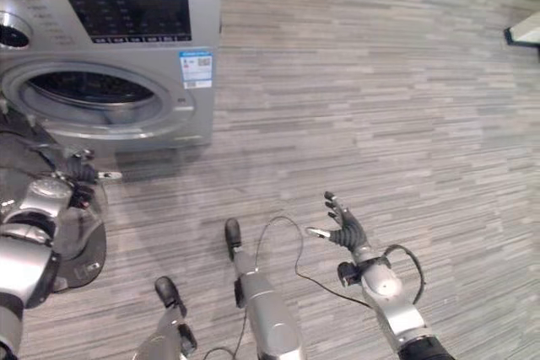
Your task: Grab the laundry basket,head to the washer,open it,put in the laundry and shut it.
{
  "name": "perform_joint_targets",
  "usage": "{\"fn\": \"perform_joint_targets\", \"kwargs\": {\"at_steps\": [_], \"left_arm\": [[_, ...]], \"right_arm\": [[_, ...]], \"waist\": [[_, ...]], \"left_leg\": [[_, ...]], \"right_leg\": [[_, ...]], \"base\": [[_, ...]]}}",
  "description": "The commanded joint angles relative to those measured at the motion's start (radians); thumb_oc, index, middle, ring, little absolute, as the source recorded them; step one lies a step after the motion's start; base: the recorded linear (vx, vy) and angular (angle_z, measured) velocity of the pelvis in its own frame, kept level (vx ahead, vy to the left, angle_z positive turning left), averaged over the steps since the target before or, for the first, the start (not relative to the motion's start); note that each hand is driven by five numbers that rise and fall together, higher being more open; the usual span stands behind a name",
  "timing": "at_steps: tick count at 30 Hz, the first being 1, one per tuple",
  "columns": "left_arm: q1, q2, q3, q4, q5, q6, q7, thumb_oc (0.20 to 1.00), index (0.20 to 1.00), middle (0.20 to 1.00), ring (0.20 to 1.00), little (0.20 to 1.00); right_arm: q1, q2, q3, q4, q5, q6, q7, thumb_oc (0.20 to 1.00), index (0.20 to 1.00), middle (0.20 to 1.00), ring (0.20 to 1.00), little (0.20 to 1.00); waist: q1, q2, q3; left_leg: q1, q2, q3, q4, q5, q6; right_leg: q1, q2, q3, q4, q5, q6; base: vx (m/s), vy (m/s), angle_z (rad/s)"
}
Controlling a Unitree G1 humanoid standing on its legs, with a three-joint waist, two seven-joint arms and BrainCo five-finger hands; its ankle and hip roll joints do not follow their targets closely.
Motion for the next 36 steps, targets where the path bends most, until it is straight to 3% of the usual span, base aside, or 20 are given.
{"fn": "perform_joint_targets", "kwargs": {"at_steps": [1, 5, 10, 21, 27, 36], "left_arm": [[-0.011, 0.104, 0.024, 0.038, 0.092, 0.023, 0.155, 1.000, 1.000, 1.000, 1.000, 1.000], [-0.006, 0.150, 0.117, 0.032, 0.067, 0.029, 0.285, 1.000, 1.000, 1.000, 1.000, 1.000], [0.020, 0.151, 0.157, 0.034, 0.039, 0.032, 0.332, 1.000, 1.000, 1.000, 1.000, 1.000], [0.078, 0.221, 0.268, 0.027, -0.052, 0.031, 0.371, 1.000, 1.000, 1.000, 1.000, 1.000], [0.080, 0.211, 0.253, 0.011, -0.045, 0.023, 0.364, 1.000, 1.000, 1.000, 1.000, 1.000], [0.078, 0.189, 0.242, -0.006, -0.052, 0.010, 0.362, 1.000, 1.000, 1.000, 1.000, 1.000]], "right_arm": [[0.031, -0.039, -0.055, -0.035, -0.003, -0.047, -0.002, 1.000, 1.000, 1.000, 1.000, 1.000], [0.064, -0.059, -0.059, -0.067, -0.038, -0.058, -0.009, 1.000, 1.000, 1.000, 1.000, 1.000], [0.067, -0.071, -0.052, -0.072, -0.044, -0.058, -0.010, 1.000, 1.000, 1.000, 1.000, 1.000], [0.090, -0.082, -0.055, -0.086, -0.030, -0.051, 0.010, 1.000, 1.000, 1.000, 1.000, 1.000], [0.101, -0.089, -0.062, -0.071, -0.033, -0.047, 0.014, 1.000, 1.000, 1.000, 1.000, 1.000], [0.090, -0.092, -0.044, -0.069, -0.048, -0.042, 0.023, 1.000, 1.000, 1.000, 1.000, 1.000]], "waist": [[0.032, -0.005, -0.002], [0.043, -0.022, 0.000], [0.059, -0.012, 0.001], [0.082, -0.014, -0.011], [0.090, -0.013, -0.013], [0.108, 0.015, -0.016]], "left_leg": [[-0.055, 0.100, -0.081, 0.012, 0.037, -0.008], [-0.058, 0.113, -0.085, 0.012, 0.041, -0.015], [-0.058, 0.113, -0.099, 0.012, 0.043, -0.017], [-0.042, 0.115, -0.101, 0.012, 0.039, -0.017], [-0.039, 0.111, -0.112, 0.012, 0.040, -0.016], [-0.033, 0.097, -0.123, 0.012, 0.035, -0.011]], "right_leg": [[0.072, -0.105, -0.021, 0.046, -0.088, 0.115], [0.083, -0.096, -0.034, 0.035, -0.090, 0.114], [0.101, -0.097, -0.046, 0.027, -0.094, 0.113], [0.127, -0.089, -0.057, 0.019, -0.096, 0.113], [0.137, -0.094, -0.067, 0.023, -0.101, 0.112], [0.157, -0.106, -0.075, 0.024, -0.106, 0.112]], "base": [[-0.02, -0.059, -0.02], [-0.01, -0.062, -0.05], [0.00, -0.008, -0.01], [0.01, 0.000, 0.05], [0.00, -0.002, 0.03], [0.00, 0.018, 0.08]]}}
